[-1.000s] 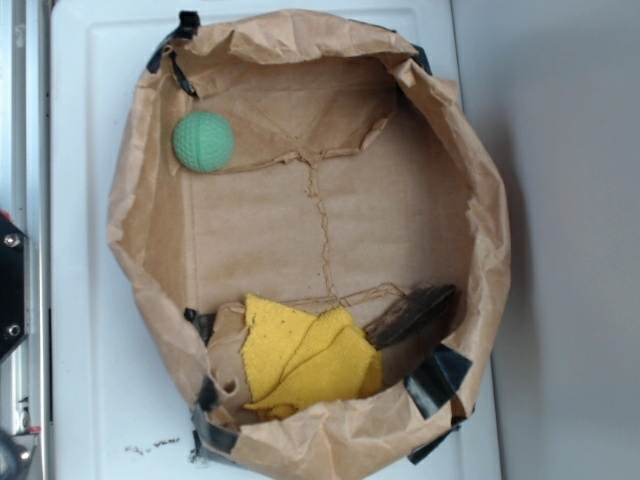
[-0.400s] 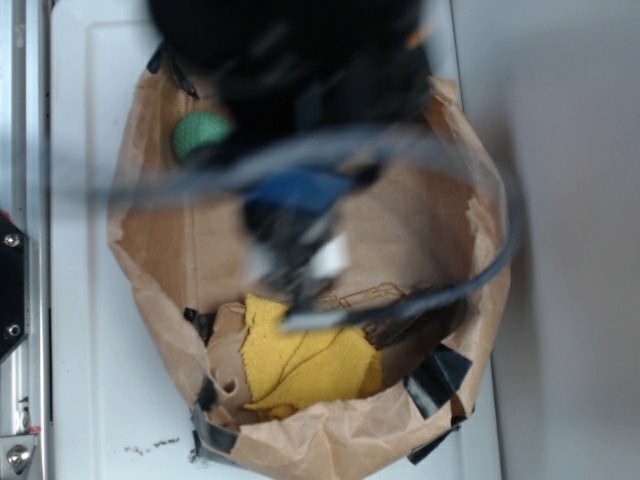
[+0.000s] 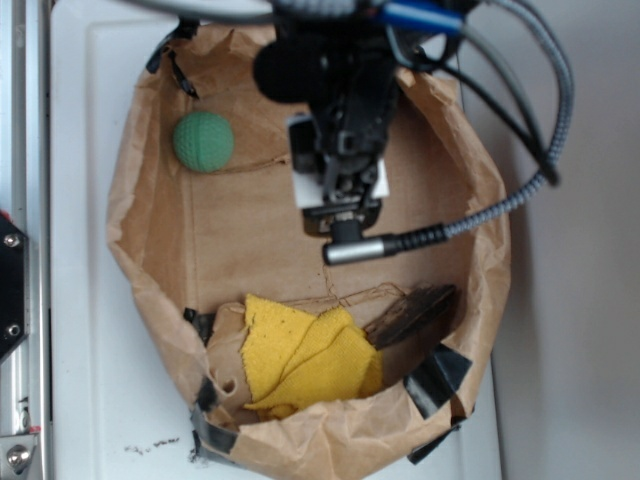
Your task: Grab the green ball.
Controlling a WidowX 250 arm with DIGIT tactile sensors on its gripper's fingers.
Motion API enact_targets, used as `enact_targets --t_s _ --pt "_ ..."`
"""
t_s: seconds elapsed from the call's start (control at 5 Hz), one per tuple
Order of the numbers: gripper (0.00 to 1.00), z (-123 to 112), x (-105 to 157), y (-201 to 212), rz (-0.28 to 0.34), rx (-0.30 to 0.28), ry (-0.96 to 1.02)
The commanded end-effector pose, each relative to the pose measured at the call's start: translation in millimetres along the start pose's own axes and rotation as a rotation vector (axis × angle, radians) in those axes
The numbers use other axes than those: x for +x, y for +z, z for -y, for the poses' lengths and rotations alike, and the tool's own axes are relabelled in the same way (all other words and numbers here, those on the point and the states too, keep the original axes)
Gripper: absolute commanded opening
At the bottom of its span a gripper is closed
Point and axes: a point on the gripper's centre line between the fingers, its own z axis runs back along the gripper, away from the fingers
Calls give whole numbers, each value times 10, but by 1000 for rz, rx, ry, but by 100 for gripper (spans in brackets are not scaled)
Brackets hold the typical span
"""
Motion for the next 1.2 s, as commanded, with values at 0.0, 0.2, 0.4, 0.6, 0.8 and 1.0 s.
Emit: enact_targets --t_s 0.0,0.2,0.4,0.6,0.8,1.0 --pt "100 -399 97 -665 -98 65 -436" --pt "100 -526 -25 -935 -158 55 -530" --pt "100 -587 -220 -1116 -182 85 -528" --pt "100 -584 -282 -1366 -129 160 -570" --pt "100 -584 -282 -1366 -129 160 -570" --pt "100 -584 -282 -1366 -129 160 -570"
